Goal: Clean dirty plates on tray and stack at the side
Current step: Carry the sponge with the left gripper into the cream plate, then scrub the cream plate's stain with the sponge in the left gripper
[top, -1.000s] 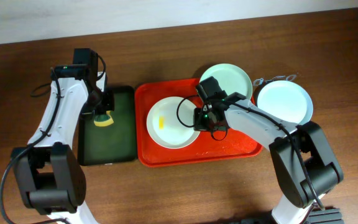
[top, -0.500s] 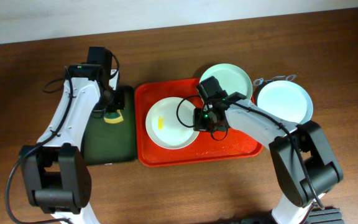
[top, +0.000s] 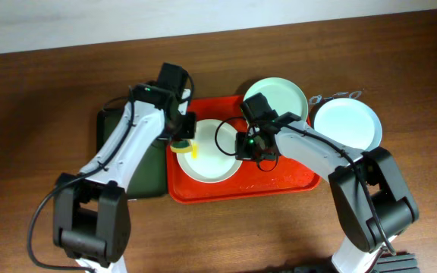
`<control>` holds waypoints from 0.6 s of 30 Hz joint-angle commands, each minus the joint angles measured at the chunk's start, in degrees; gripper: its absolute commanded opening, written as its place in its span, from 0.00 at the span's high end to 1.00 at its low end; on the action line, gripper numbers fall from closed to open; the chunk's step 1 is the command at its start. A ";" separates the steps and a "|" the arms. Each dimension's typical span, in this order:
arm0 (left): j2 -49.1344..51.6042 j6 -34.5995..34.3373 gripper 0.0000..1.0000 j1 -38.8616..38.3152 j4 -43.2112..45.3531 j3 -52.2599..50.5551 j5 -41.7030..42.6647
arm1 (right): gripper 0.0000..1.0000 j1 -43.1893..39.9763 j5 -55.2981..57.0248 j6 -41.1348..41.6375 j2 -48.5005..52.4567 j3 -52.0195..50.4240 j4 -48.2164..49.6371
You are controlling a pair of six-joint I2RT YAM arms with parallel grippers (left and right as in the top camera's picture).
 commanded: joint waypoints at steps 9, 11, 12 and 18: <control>1.53 -4.63 1.00 -1.33 20.55 -18.47 1.33 | 0.96 -0.09 -0.98 0.07 0.68 -0.50 0.17; 2.93 -4.57 1.00 -1.60 20.76 -18.60 4.61 | 0.96 -0.09 -0.98 0.07 0.68 -0.50 0.20; 3.50 -4.57 1.00 -1.81 20.96 -18.60 7.30 | 0.96 -0.09 -0.98 0.07 0.68 -0.50 0.20; 2.56 -4.55 1.00 -1.68 21.59 -14.23 21.70 | 0.96 -0.09 -1.01 0.07 0.68 -0.50 0.59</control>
